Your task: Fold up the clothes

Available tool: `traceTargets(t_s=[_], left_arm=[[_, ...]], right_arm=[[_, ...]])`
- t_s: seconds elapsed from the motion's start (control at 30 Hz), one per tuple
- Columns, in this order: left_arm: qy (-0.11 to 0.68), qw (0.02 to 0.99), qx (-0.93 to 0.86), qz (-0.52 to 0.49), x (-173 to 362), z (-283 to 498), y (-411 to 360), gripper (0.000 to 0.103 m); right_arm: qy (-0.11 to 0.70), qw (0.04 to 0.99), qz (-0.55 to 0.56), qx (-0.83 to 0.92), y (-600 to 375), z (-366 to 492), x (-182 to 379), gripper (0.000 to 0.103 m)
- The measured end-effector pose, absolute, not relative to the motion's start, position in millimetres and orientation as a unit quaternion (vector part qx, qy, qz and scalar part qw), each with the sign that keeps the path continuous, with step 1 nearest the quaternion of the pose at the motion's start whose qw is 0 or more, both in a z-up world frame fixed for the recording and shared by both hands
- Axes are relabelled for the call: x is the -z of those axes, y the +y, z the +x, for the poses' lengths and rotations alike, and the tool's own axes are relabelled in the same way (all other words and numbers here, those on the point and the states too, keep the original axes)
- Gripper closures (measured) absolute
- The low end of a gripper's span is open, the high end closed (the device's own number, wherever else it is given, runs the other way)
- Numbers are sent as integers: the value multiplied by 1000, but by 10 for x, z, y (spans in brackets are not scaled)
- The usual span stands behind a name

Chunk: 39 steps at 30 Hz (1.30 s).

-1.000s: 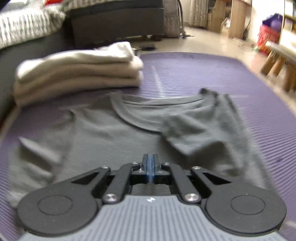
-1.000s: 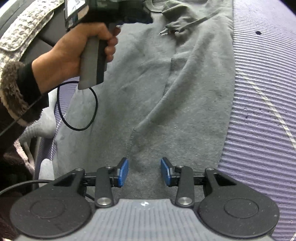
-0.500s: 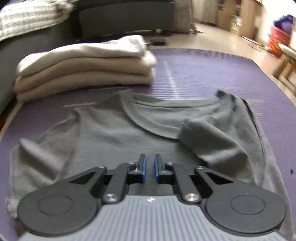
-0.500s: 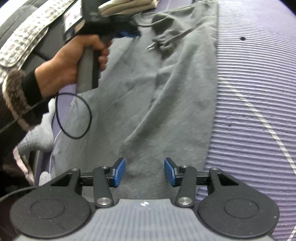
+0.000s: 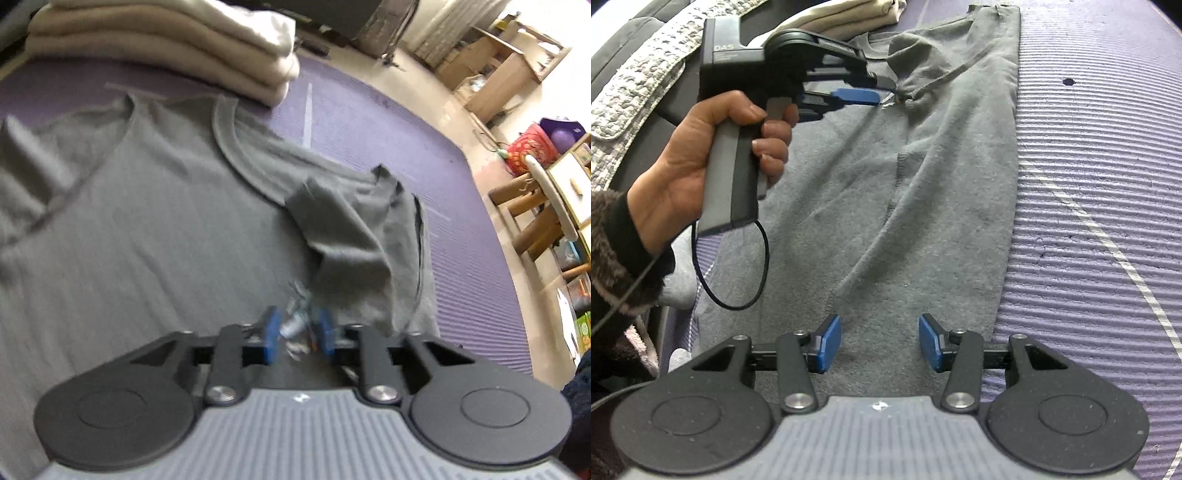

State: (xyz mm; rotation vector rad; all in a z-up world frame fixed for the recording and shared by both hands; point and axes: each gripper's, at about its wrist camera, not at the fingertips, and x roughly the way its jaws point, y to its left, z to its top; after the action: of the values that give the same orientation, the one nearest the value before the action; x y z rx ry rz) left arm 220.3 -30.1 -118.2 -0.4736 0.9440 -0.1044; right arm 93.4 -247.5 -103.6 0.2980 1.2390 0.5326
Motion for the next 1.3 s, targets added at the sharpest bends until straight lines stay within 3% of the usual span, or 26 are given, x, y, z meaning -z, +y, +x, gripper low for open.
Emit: traceTargets(t_s=[0.07, 0.2, 0.33, 0.43, 0.47, 0.53, 0.57, 0.73, 0.87, 0.97, 1.07, 1.3], left_arm=[[448, 861, 44, -237, 1193, 2207, -334, 102], [411, 885, 21, -217, 1083, 2128, -369, 103], [391, 915, -30, -98, 940, 2023, -528, 103], [445, 891, -37, -84, 1044, 2091, -542, 92], [451, 885, -43, -112, 1066, 2104, -474, 75], [440, 879, -49, -176, 1070, 2129, -304, 55], [433, 879, -48, -193, 1074, 2187, -240, 52], [412, 878, -40, -238, 1119, 2494, -1, 48], [394, 903, -20, -172, 1159, 2826, -52, 47], [378, 915, 5, -142, 1193, 2915, -74, 46], [365, 918, 52, -143, 1238, 3001, -73, 46], [348, 918, 168, -86, 1228, 3227, -110, 46]], right_arm=[[573, 770, 137, -245, -2468, 943, 1052, 56], [575, 768, 136, -245, -2456, 962, 1083, 56], [575, 769, 134, -247, -2444, 978, 1098, 56], [575, 769, 130, -248, -2421, 992, 1112, 55], [575, 769, 128, -248, -2414, 996, 1117, 55], [576, 769, 128, -247, -2415, 999, 1124, 55], [576, 769, 128, -247, -2416, 1000, 1126, 55], [575, 769, 126, -248, -2391, 1032, 1158, 54], [557, 784, 123, -246, -2426, 1030, 1064, 54], [491, 832, 107, -235, -2513, 1217, 747, 54], [441, 872, 97, -190, -2652, 1646, 584, 54], [407, 889, 194, -86, -3071, 3166, 876, 54]])
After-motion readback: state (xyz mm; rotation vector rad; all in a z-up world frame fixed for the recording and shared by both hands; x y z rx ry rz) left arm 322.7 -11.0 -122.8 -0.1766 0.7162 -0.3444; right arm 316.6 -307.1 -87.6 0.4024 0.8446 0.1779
